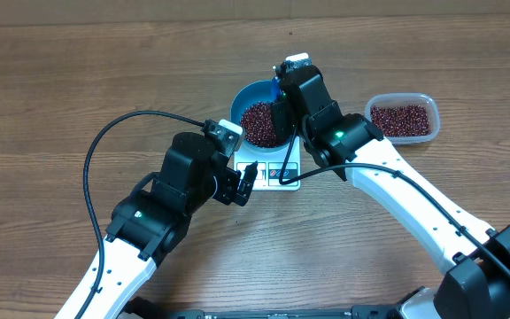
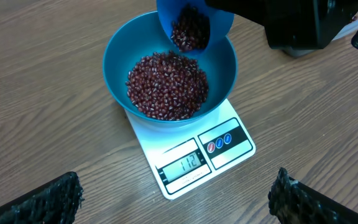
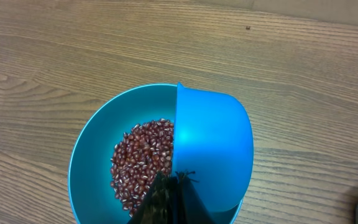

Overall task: Scoop item into bowl and weigh 150g on scale
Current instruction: 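Tip the blue cup to pour beans into the teal bowl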

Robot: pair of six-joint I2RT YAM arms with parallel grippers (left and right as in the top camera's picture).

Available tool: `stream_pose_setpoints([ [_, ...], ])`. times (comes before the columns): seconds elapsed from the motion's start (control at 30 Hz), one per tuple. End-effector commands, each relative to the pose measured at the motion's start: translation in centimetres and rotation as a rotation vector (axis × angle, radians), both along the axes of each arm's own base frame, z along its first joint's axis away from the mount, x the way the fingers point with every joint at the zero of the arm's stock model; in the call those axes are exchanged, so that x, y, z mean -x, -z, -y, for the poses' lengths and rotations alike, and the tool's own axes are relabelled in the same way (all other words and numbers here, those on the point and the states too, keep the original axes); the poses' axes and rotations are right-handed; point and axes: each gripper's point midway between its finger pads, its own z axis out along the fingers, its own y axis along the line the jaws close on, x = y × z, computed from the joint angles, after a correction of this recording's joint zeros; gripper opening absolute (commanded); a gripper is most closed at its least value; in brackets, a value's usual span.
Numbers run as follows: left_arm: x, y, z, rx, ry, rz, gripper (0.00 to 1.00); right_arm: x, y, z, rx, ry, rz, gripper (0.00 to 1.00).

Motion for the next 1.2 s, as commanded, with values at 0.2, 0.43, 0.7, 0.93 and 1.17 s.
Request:
stream_pose_setpoints([
  [0.2,0.09,0.51,-0.03,0.0,-0.005,-0.014,1.0,-0.02,-1.86,0.29,-0.01,0.007,0.047,0.04],
  [0.43,0.09,0.51,-0.03,0.0,-0.005,-0.014,1.0,-0.02,-1.86,0.29,-0.009,0.007,0.047,0.04],
  [0.7,0.09,0.51,-0.03,0.0,-0.005,-0.014,0.99,0.1,-1.81,0.17,0.05,-0.051,0.063,0.04],
  [0.93,0.09,0.51,-0.03,0.0,-0.005,-0.014,1.0,0.36,-1.54,0.21,0.086,-0.081,0.059,0.04],
  [1.17,0.09,0.51,-0.03,0.0,-0.005,-0.014,0.99,0.37,-1.52,0.22,0.088,-0.082,0.059,0.04],
])
